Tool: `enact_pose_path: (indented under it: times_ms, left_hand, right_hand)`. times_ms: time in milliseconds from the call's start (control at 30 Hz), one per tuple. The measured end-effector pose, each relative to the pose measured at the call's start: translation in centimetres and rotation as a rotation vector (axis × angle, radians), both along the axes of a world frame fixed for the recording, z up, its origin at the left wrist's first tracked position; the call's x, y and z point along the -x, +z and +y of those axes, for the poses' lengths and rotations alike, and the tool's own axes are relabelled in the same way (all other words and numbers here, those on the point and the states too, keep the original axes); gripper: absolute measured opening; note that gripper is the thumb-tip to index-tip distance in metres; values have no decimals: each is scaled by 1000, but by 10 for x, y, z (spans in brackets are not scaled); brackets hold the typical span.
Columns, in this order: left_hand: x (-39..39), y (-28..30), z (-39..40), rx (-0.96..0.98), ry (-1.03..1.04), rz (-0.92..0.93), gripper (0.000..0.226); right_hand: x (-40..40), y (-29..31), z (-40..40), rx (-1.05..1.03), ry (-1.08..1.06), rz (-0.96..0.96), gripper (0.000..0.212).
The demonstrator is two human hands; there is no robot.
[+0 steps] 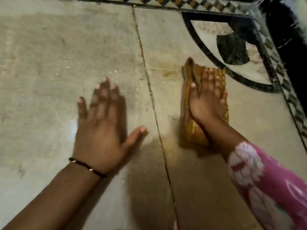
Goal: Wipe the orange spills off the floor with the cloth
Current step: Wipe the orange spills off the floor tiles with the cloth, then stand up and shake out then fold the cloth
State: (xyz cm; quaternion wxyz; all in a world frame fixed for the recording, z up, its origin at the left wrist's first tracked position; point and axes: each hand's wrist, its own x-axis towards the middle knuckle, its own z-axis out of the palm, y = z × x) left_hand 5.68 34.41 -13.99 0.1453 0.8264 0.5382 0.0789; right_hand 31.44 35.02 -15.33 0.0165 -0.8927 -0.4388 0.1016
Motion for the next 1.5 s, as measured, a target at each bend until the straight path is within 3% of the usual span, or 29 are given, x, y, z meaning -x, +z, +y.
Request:
enact_pose_path:
  times_ms: [67, 167, 233, 300, 367, 467, 567, 633, 700, 800, 867, 933, 1000, 1067, 1200, 1233, 1300, 1367, 1433, 1500]
  left_hand:
    - [-26, -9, -10, 22, -120, 19, 97]
    - [-32, -27, -19, 7, -158, 116, 97]
    - [-31, -30, -18, -3, -147, 139, 97]
    - [-33, -27, -18, 6, -133, 139, 97]
    - [-34, -26, -18, 25, -130, 147, 97]
    - [-35, -27, -20, 20, -121, 146, 97]
    - [-35, -26, -21, 15, -116, 147, 98]
    - [-36, -27, -22, 14, -109, 149, 98]
    - [-35, -26, -23, 15, -107, 153, 98]
    - [-37, -25, -24, 8, -98, 149, 97]
    - [-36, -26, -22, 10, -88, 135, 97]
    - [-38, -21, -19, 34, -101, 119, 98]
    - [-39, -16, -17, 82, -113, 144, 100]
    - [-39, -11, -16, 149, -119, 183, 104]
    - [-50, 32, 3, 498, -54, 354, 105]
    - [-56, 63, 6, 617, 52, 277, 93]
    - [-65, 131, 3, 747, 309, -164, 61]
    - [-72, 206, -13, 688, 471, -590, 41]
    - [-68, 295, -31, 606, 478, -869, 28]
    - [-63, 391, -50, 642, 401, -1039, 21]
  right_hand:
    - [0, -3, 41, -8, -37, -9, 70]
    - [43, -11, 58, -9, 305, -28, 67]
    - [63, -8, 34, -47, 544, -33, 65]
    - [63, 0, -15, -63, 629, -46, 66]
    - [38, 2, -74, -12, 582, -29, 67]
    - [-23, 6, -133, 46, 268, -30, 70]
    - [-56, 1, -116, 10, 16, -84, 68]
    - [-62, -3, -81, 19, -43, -45, 62]
    - [-53, -2, -51, 1, 44, -35, 58]
    - [-18, 3, -35, -38, 438, 27, 59]
    - [5, 7, -45, -46, 698, 227, 61]
    - [11, 21, -58, -119, 708, 647, 53]
    - [7, 54, -62, -150, 387, 1071, 36]
    - [-5, 85, -60, -176, -18, 1376, 26]
    - [-8, 145, -58, -361, -384, 1799, 28]
    - [-4, 166, -60, -414, -408, 1870, 30]
    - [7, 208, -68, -496, -410, 1947, 36]
    - [18, 257, -79, -531, -388, 1901, 51]
    - [33, 327, -93, -525, -361, 1748, 55]
    - [54, 409, -109, -497, -251, 1577, 43]
